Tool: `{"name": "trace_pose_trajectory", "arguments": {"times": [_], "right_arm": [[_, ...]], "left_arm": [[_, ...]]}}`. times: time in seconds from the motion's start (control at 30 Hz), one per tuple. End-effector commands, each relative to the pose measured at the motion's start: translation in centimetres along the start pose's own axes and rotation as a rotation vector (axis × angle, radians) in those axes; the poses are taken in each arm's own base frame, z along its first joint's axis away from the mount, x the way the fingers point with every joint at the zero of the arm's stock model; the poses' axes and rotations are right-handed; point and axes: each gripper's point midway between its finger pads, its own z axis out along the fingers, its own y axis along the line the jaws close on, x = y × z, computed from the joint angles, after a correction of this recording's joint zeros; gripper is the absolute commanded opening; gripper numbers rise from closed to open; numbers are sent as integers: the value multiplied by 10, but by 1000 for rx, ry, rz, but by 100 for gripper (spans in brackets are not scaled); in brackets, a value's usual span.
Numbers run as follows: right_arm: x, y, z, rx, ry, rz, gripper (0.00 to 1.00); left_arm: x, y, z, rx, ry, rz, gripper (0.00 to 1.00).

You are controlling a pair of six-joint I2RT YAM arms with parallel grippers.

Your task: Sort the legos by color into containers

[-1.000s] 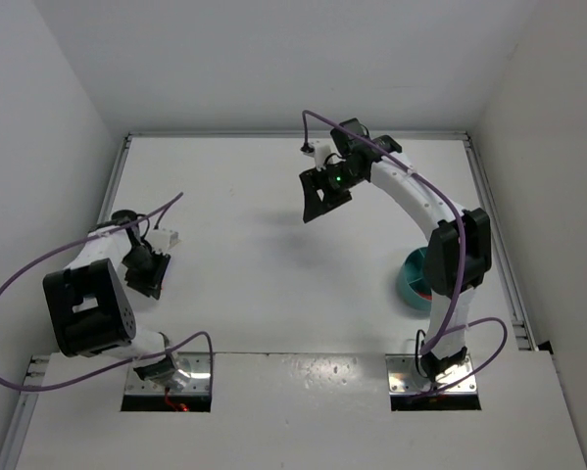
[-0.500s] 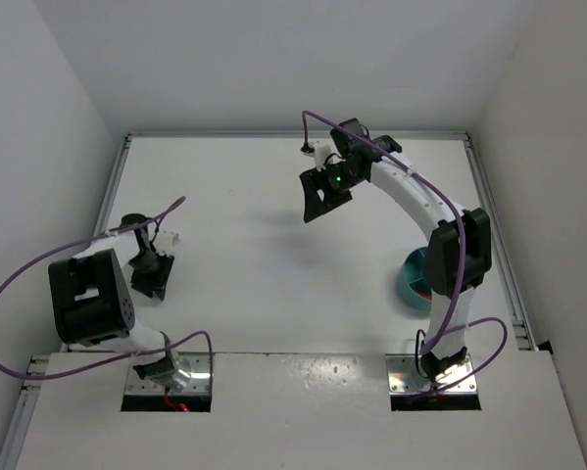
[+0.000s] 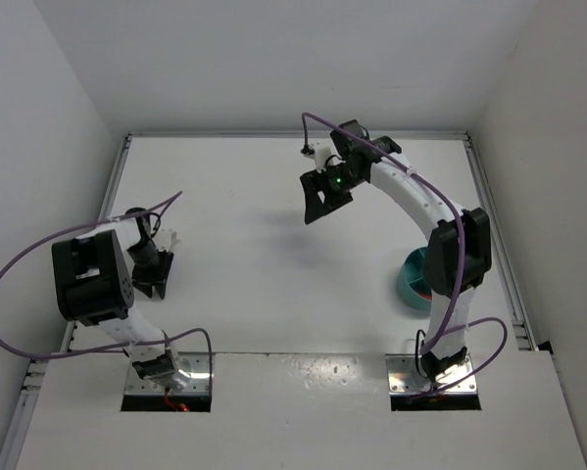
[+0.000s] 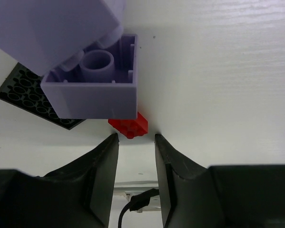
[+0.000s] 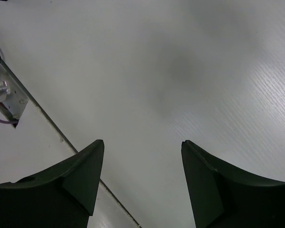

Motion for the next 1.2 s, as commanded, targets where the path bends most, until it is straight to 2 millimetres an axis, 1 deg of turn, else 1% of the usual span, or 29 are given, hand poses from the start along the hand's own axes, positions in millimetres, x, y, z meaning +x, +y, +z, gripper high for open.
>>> {"name": "trace_pose_trajectory", "arguments": {"times": [0.0, 0.07, 0.27, 0.37, 0.5, 0.53, 0.57, 0.67, 0.8, 0.83, 0.87, 0.93, 0.97, 1.03, 1.07, 1.1, 1.13, 1.17], "right_arm": [[-7, 8, -8, -6, -32, -36, 66], [-4, 7, -7, -6, -24, -31, 66], [-6, 6, -7, 4, -32, -36, 66], [-6, 6, -7, 4, -32, -36, 66], [-6, 5, -7, 4, -32, -45, 66], [-7, 7, -10, 5, -40, -49, 66], [-7, 7, -10, 5, -40, -49, 66], [-7, 7, -10, 5, -40, -49, 66], [-7, 7, -10, 5, -40, -49, 66], [-4, 6, -8, 4, -32, -45, 66], [-5, 8, -11, 5, -40, -49, 66], [-5, 8, -11, 5, -40, -49, 66], [-5, 8, -11, 5, -40, -49, 66], [-3, 9, -12, 4, -38, -49, 66], [-3, 9, -12, 4, -38, -48, 66], [-3, 9, -12, 4, -38, -48, 66], [-3, 9, -12, 4, -38, -48, 66], [-2, 10, -14, 5, -40, -49, 66]], "left_arm": [[-42, 12, 3, -34, -132, -44, 42], [-40, 11, 8, -28, -115, -56, 42], [-54, 11, 1, -20, -159, -78, 44], [-58, 12, -1, -22, -168, -87, 45], [-70, 16, -5, -30, -197, -97, 46], [-70, 16, -5, -30, -197, -97, 46], [-74, 15, -7, -32, -207, -88, 46], [-74, 15, -7, -32, -207, -88, 46], [-75, 12, -7, -31, -207, -79, 38], [-72, 11, -5, -28, -198, -79, 34], [-72, 9, -5, -28, -198, -59, 34], [-67, 6, -4, -18, -194, -49, 34], [-68, 7, -7, -22, -204, -40, 34], [-59, 4, -5, -17, -183, -29, 37], [-60, 5, -7, -20, -193, -29, 40], [-54, 3, -7, -17, -180, -20, 42], [-50, 5, -5, -28, -167, -11, 42], [-50, 7, -8, -41, -176, -12, 44]]}}
